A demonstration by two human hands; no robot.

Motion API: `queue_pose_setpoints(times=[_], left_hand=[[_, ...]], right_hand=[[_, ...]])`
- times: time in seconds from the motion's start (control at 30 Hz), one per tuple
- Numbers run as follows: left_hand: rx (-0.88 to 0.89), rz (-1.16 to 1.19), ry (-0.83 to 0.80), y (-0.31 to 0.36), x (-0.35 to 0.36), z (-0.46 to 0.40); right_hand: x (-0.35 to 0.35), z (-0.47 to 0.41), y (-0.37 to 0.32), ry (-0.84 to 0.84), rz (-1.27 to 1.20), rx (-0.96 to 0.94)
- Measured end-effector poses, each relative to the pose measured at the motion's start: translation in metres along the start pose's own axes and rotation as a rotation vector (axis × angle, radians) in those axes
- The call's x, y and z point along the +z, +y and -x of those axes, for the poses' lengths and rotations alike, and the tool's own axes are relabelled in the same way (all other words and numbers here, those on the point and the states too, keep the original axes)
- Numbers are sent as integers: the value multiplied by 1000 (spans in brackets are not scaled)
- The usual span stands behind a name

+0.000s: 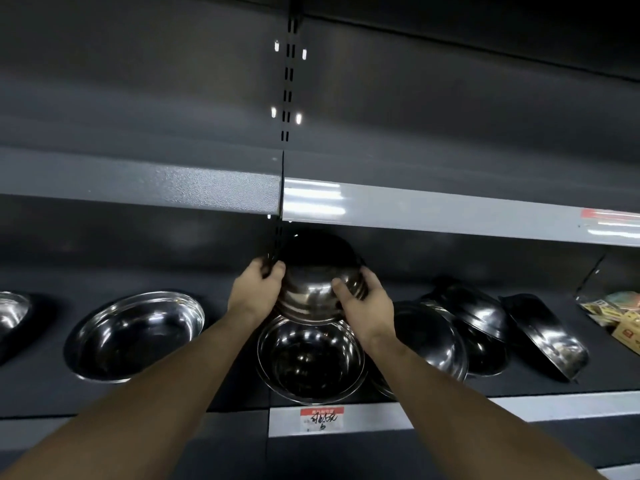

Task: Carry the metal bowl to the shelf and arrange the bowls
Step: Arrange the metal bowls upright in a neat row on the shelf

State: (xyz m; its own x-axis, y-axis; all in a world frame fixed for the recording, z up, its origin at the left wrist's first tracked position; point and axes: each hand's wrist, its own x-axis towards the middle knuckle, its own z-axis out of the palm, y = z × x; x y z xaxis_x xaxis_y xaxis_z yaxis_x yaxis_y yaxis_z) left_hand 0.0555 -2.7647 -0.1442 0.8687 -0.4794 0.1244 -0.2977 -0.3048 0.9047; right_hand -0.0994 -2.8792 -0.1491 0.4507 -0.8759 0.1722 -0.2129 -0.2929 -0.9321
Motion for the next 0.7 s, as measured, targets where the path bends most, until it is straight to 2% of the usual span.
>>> queue_pose_setpoints(times=[0.13,0.27,0.33,0.43,0.57,0.7], left_hand=[[-17,106,9,13,-2,6],[-69,256,-17,18,-3,9],[-102,326,-25,21,-3,10],[-147,318,-51,23,-5,13],[-173,375,-33,22,-6,13],[-153,245,-51,22,-2,22]], right_hand=[[-6,10,-6,18,96,-128],[-8,16,-6,113,31,-142],[-8,18,-6,196,-82,-83],[-8,16,-10,295,-328,142],[-13,9,-8,196,-506,310],[-10,7,-11,183,-479,332]])
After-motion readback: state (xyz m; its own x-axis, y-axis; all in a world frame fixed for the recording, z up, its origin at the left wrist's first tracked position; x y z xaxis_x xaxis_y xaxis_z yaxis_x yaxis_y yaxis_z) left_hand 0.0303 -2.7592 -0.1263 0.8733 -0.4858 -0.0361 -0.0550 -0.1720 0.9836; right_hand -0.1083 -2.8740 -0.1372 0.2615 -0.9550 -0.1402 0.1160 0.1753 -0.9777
